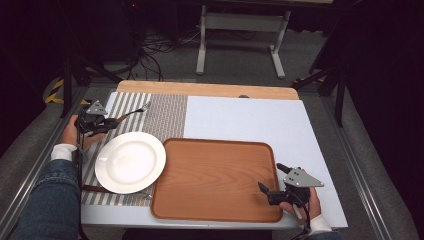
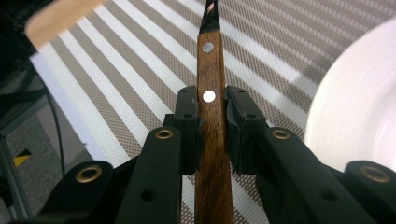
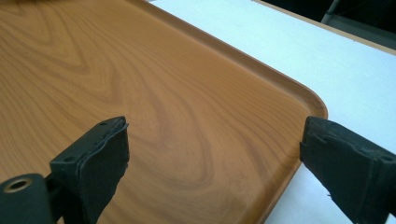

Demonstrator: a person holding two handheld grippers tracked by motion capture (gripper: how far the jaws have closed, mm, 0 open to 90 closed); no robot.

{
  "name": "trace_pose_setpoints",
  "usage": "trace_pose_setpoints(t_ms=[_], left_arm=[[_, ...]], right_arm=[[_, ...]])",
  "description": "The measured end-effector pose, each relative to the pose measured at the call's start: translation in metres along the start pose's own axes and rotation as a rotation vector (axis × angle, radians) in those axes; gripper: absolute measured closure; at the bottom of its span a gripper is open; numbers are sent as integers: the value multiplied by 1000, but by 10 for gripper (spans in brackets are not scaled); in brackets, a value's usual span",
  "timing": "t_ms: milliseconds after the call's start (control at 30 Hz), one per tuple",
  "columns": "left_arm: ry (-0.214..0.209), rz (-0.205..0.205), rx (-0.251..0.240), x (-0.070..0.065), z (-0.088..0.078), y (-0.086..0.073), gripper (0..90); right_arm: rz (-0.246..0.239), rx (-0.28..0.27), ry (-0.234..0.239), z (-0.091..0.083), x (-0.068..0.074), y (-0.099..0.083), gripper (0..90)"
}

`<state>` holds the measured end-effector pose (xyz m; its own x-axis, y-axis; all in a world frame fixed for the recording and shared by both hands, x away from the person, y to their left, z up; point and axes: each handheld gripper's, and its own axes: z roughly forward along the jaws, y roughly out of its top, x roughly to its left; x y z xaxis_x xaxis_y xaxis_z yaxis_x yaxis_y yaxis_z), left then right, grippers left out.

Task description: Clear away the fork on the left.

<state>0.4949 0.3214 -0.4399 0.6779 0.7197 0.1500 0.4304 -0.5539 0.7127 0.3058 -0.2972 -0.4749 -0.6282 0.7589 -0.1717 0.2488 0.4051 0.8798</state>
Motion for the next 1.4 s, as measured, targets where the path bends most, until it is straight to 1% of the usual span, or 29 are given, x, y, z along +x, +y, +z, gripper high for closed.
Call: trace_pose_setpoints(t_ms=[100, 167, 200, 233, 267, 300, 333, 367, 433, 500, 533, 567, 600, 633, 667, 800, 867, 900, 967, 1000, 1033, 1167, 1200, 1367, 1400], left_arm=[[11, -25, -74, -6, -9, 2, 763], [9, -25, -100, -10, -13, 4, 763], [9, -24, -106, -12, -15, 6, 763], [9, -24, -106, -12, -15, 6, 763], [18, -16, -115, -15, -17, 7, 763], [12, -17, -147, -20, -22, 10, 763], [12, -17, -147, -20, -22, 10, 763], [13, -3, -157, -25, -28, 14, 763], [20, 3, -172, -31, -32, 17, 763], [17, 12, -189, -38, -37, 19, 763], [9, 18, -203, -42, -39, 20, 763], [15, 28, -210, -46, -42, 22, 763], [10, 33, -216, -49, -44, 23, 763], [13, 48, -228, -54, -48, 25, 763], [14, 53, -240, -58, -51, 26, 763], [1, 82, -271, -72, -60, 30, 763], [-9, 100, -292, -83, -66, 33, 763], [-13, 113, -296, -88, -68, 34, 763], [-26, 121, -307, -96, -70, 36, 763], [-26, 121, -307, -96, -70, 36, 763], [-31, 136, -314, -103, -72, 36, 763], [-52, 176, -327, -123, -74, 39, 763], [-63, 185, -330, -129, -74, 39, 763], [-93, 222, -333, -149, -74, 43, 763], [-93, 236, -331, -153, -74, 43, 763]], right_arm=[[8, -14, -4, -2, -1, 0, 92], [7, -20, -5, -3, 0, 1, 92], [3, -23, -3, -3, 0, 1, 92], [3, -23, -3, -3, 0, 1, 92], [7, -25, 0, -3, 0, 1, 92], [2, -30, 2, -4, 1, 1, 92], [2, -30, 2, -4, 1, 1, 92], [-1, -33, 6, -4, 1, 2, 92], [7, -42, 12, -5, 2, 2, 92], [6, -48, 14, -6, 2, 2, 92], [2, -52, 14, -7, 3, 3, 92], [5, -55, 14, -7, 2, 3, 92], [13, -59, 16, -8, 3, 3, 92], [10, -60, 15, -9, 3, 3, 92], [8, -63, 14, -9, 2, 3, 92], [14, -67, 18, -9, 2, 3, 92], [17, -67, 16, -9, 2, 3, 92], [19, -71, 16, -9, 2, 3, 92], [19, -70, 14, -9, 2, 3, 92], [19, -70, 14, -9, 2, 3, 92], [20, -70, 14, -10, 2, 3, 92], [18, -70, 11, -9, 2, 3, 92], [19, -69, 10, -9, 2, 3, 92], [18, -65, 8, -9, 2, 3, 92], [17, -65, 7, -9, 2, 3, 92]])
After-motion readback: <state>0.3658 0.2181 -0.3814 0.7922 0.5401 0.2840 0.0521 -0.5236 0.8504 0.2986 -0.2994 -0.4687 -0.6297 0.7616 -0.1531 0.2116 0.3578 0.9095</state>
